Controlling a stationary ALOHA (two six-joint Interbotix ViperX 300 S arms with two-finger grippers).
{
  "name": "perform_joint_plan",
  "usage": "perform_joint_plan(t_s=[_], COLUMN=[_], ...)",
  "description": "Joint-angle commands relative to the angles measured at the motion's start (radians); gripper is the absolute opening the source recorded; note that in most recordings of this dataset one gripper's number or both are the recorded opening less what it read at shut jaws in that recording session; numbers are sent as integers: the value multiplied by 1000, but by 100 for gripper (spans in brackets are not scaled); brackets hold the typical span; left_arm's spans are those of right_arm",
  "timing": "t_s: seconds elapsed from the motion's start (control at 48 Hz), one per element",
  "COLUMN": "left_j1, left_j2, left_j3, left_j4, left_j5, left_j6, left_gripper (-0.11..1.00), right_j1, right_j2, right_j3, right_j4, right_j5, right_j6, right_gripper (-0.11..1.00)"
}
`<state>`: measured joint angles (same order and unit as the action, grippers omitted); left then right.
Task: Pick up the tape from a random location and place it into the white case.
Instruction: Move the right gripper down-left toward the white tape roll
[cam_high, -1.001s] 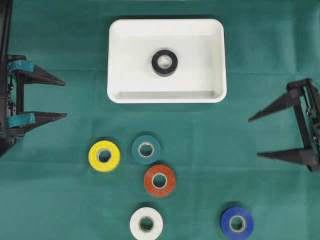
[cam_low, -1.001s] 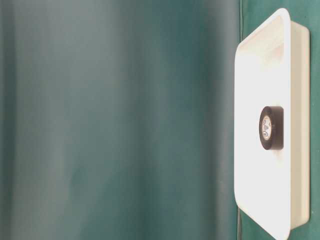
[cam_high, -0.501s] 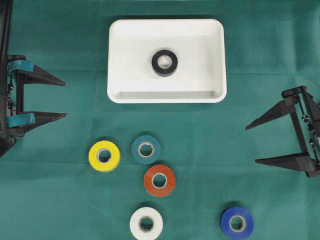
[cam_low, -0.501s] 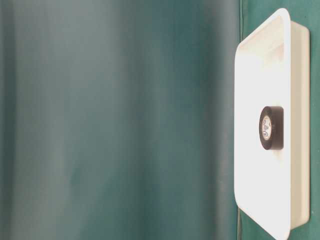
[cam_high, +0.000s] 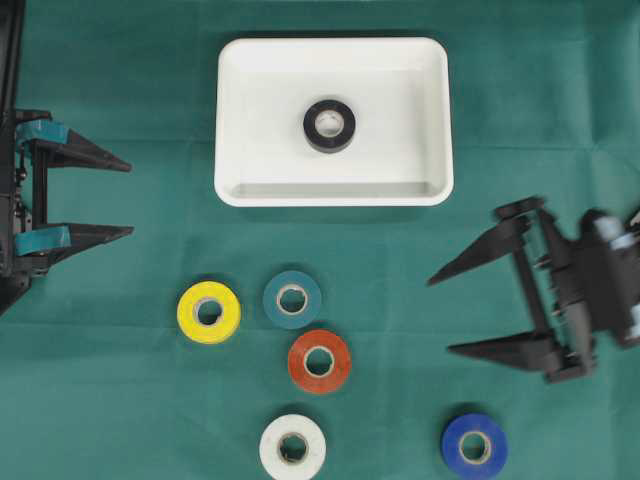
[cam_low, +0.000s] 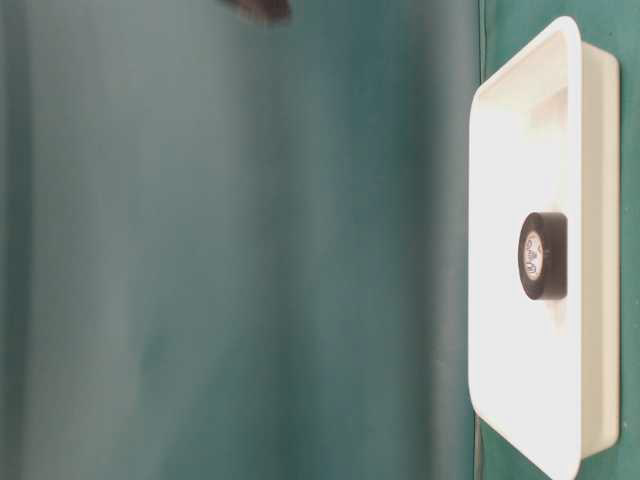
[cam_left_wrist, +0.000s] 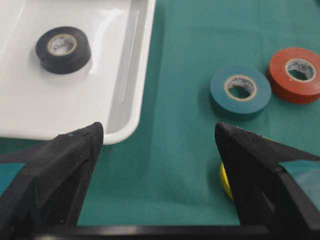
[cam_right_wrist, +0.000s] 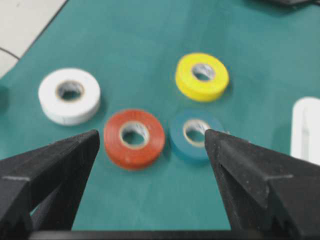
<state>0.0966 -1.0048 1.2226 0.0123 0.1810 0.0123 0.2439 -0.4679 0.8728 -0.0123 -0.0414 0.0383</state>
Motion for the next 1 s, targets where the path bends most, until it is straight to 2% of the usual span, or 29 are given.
perform_joint_plan(t_s=[0.0, 0.459, 0.855, 0.98], left_j1=[3, 3, 3, 3], left_j2=[5, 6, 6, 6], left_j3=[-14, -14, -12, -12], left_j4=[-2, -3, -3, -3], left_j5=[-8, -8, -8, -8], left_j6=[0, -2, -8, -9], left_gripper=[90, 90, 90, 90], right_j1=[9, 60, 75, 77], right_j2=[58, 388, 545, 566], right_j3=[-78, -408, -623, -650], right_j4=[-3, -3, -3, -3], right_j5=[-11, 28, 123, 135], right_j6=[2, 0, 2, 2], right_gripper=[90, 90, 90, 90])
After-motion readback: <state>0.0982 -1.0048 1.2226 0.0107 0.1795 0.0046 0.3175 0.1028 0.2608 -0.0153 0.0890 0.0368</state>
